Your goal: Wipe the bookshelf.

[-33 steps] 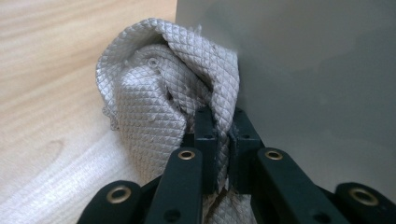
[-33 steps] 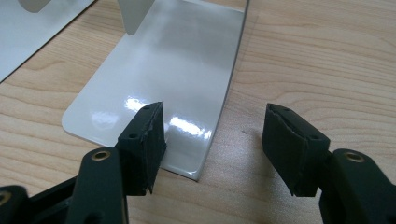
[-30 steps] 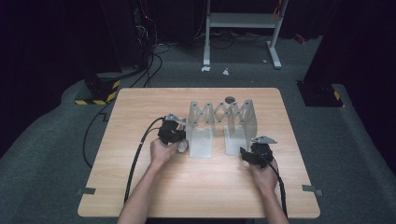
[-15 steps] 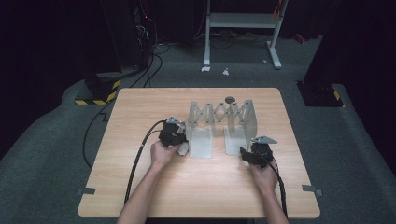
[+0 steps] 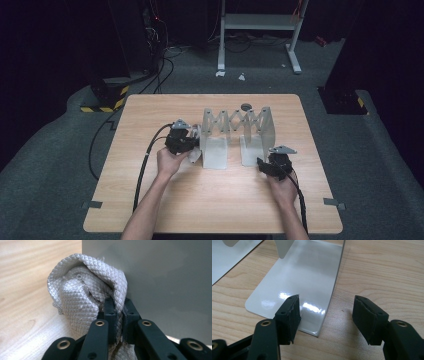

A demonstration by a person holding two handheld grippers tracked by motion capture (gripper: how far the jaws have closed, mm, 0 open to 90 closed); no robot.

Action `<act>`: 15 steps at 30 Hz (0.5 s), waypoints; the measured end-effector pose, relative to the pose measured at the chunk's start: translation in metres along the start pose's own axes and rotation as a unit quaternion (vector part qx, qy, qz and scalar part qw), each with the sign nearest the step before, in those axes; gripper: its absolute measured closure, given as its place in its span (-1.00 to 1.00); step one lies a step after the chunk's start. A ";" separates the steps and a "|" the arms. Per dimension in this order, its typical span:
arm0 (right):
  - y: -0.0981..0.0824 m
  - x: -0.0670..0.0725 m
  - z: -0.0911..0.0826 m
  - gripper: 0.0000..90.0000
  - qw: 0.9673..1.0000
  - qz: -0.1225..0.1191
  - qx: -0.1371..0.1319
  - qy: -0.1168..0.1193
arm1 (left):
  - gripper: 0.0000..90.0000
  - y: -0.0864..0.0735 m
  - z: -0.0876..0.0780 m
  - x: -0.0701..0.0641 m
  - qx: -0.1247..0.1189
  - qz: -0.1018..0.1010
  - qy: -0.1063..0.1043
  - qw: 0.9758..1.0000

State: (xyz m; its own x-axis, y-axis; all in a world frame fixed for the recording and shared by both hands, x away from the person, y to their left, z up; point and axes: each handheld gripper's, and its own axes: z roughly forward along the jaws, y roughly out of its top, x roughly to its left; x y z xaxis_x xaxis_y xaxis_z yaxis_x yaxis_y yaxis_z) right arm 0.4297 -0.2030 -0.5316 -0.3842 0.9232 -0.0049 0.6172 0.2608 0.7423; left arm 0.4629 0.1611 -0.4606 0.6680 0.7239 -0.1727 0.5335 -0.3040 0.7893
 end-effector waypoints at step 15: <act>0.000 0.000 0.000 -0.13 1.000 0.000 0.000 0.000 | 0.86 0.021 -0.038 -0.013 -0.045 0.015 -0.007 0.999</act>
State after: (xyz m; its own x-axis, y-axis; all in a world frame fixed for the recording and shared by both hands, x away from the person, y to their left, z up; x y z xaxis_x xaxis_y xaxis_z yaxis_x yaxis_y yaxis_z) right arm 0.4299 -0.2031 -0.5316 -0.3844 0.9231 -0.0037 0.6176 0.2601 0.7422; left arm 0.4458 0.1683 -0.4196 0.6911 0.7057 -0.1563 0.4642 -0.2677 0.8443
